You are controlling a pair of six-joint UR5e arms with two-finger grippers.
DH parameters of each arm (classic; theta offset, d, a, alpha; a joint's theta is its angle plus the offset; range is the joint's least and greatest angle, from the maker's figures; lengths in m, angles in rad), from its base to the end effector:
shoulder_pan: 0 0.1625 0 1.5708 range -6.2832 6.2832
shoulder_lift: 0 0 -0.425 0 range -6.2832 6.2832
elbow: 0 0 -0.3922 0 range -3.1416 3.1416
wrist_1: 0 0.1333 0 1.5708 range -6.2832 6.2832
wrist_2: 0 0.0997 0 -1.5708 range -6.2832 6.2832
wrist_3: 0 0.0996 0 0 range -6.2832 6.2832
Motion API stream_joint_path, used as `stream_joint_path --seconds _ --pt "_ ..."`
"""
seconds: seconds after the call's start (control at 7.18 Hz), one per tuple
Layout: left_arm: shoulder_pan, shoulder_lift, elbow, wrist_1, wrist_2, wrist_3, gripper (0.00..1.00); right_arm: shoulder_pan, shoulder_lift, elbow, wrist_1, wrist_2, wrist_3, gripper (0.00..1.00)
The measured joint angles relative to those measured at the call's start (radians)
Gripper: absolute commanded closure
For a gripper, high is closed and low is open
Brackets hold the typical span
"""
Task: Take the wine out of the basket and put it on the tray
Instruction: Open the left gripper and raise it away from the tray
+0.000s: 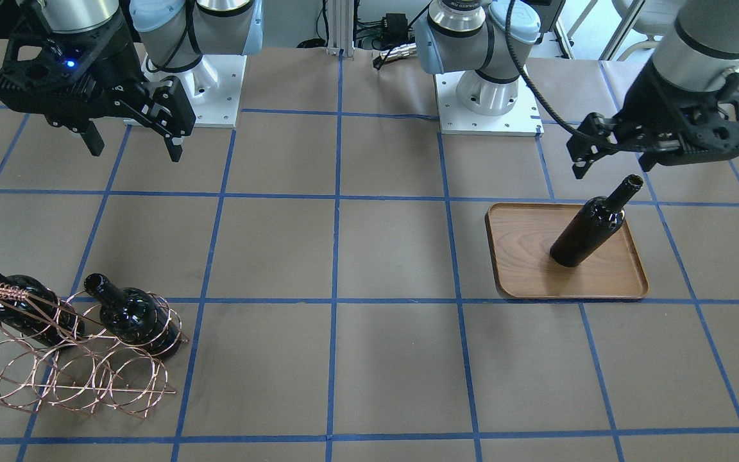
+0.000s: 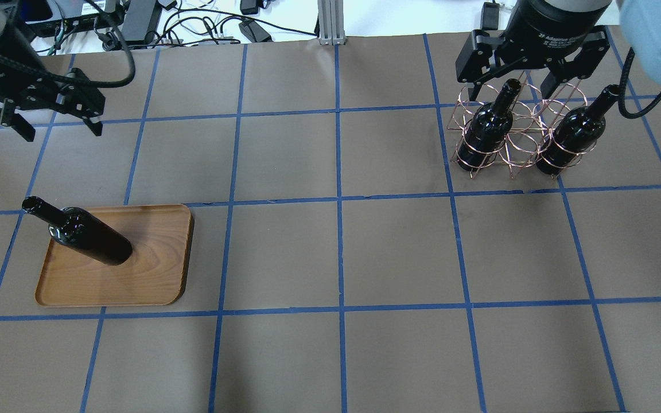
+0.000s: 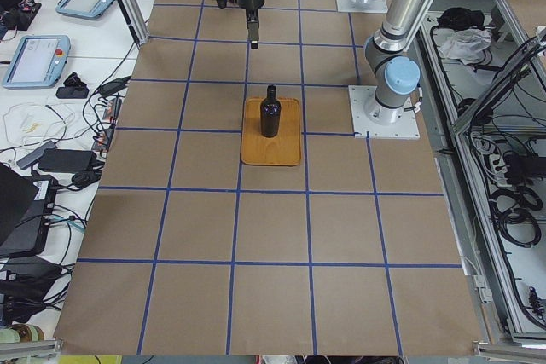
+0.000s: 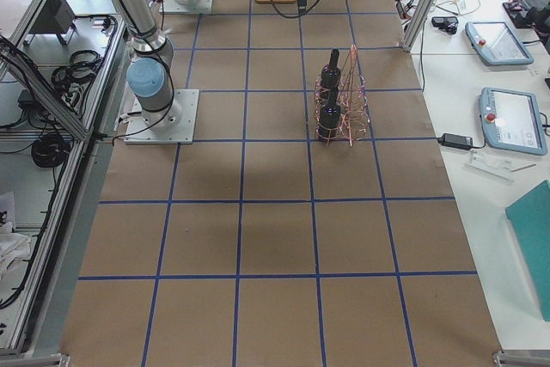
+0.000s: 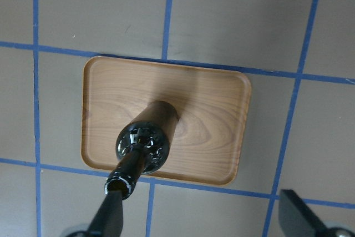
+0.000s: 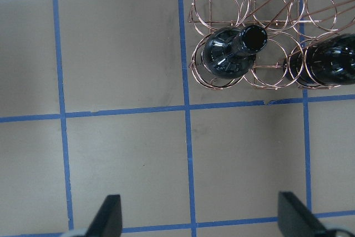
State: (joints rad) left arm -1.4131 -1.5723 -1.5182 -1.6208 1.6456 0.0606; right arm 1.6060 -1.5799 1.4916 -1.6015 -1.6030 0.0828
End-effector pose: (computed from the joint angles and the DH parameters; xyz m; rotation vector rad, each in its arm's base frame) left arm -0.0470 -0.5058 0.5083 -0.1489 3.0635 0.0108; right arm 0.1475 -0.4927 0.5351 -0.0770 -3.1099 0.1879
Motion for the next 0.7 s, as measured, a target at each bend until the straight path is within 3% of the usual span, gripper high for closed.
stream_joint_path --seconds 0.28,0.7 --pt "-0.081 0.021 -0.006 0.010 -0.053 -0.058 0.00 0.000 0.001 0.001 -0.001 0.000 0.000 0.00" --pt "-0.097 0.046 -0.033 0.012 -0.114 -0.028 0.00 0.000 0.001 0.001 -0.001 -0.001 0.000 0.00"
